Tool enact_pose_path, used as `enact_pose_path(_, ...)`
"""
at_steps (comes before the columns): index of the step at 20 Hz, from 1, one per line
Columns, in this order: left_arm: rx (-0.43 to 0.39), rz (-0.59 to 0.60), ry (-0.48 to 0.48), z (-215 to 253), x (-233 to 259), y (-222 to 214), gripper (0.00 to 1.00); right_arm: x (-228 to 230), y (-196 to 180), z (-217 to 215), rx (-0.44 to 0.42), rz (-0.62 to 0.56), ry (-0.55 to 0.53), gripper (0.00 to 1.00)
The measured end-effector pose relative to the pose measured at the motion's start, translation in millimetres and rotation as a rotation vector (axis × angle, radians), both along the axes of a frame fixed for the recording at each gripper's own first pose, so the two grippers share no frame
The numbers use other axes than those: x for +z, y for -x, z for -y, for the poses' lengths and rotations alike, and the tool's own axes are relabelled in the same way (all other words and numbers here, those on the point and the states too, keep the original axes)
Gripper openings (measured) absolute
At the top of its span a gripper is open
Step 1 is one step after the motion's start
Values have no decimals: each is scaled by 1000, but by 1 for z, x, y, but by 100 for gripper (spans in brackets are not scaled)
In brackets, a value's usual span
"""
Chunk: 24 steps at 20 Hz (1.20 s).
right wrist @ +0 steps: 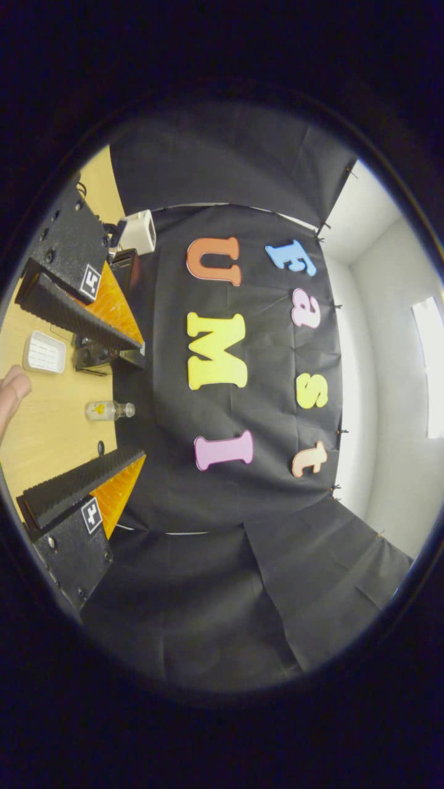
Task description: Open the electric oven with the left hand, put the food in, and close the electric oven.
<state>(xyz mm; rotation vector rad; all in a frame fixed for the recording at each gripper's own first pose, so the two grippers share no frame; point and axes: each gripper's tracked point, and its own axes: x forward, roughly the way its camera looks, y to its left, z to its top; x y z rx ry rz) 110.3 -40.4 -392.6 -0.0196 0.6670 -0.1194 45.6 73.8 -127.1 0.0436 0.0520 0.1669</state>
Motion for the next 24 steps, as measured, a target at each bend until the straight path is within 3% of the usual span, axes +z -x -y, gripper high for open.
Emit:
enact_pose_path(5,-6,-17,46,3,5,0,97,14,13,-6,5,30,17,100)
enact_pose_path(7,-5,-22,66,3,8,-1,96,14,13,-7,-10,31,9,96)
enact_pose_path(8,-8,-21,65,4,10,0,96,12,14,-6,-20,28,11,100)
enact_pose_path(9,-16,-21,53,4,9,0,96,12,14,-6,-26,27,16,96)
enact_pose_path(12,-20,-13,25,4,12,-1,95,11,18,-8,-28,15,21,96)
enact_pose_path(13,-19,-8,24,4,14,-1,95,12,18,-9,-27,16,20,100)
enact_pose_path(17,-19,33,24,3,34,-7,95,14,20,-10,-30,16,26,100)
enact_pose_path(18,-23,44,16,3,38,-8,95,13,20,-10,-31,15,26,96)
enact_pose_path(20,-25,70,4,3,48,-12,95,14,22,-11,-30,14,26,100)
enact_pose_path(22,-27,103,-9,3,59,-17,95,14,24,-11,-29,12,23,96)
enact_pose_path(24,-29,145,-30,0,72,-26,94,13,25,-11,-29,4,23,100)
